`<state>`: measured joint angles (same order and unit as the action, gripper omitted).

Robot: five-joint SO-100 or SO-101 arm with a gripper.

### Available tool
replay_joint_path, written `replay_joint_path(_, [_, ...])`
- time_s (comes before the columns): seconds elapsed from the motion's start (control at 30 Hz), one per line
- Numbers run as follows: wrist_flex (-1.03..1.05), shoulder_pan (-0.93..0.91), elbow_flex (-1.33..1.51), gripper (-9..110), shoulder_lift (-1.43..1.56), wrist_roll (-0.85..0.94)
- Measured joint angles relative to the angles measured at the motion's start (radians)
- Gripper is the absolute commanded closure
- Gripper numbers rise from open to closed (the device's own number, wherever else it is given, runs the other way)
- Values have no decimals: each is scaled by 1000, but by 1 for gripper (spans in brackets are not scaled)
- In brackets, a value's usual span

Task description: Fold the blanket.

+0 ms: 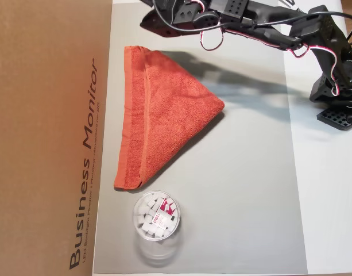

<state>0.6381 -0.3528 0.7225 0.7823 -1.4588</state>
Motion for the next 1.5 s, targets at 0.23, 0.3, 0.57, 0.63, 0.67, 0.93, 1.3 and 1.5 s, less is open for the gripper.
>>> replay_joint_path(0.23, [178,-3,0,89,37,-9])
replay_joint_path(0.3, [192,5,0,89,37,0])
replay_joint_path(0.57, [192,0,0,88,37,0])
replay_joint_path(0.63, [192,2,0,88,37,-2])
replay_joint_path(0.67, [192,5,0,88,37,-2])
replay_joint_path(0.93, [72,15,2,88,-26,-6])
replay_joint_path(1.3, [44,63,2,88,-106,-11])
replay_joint_path(1.5, [44,89,3,88,-110,-60])
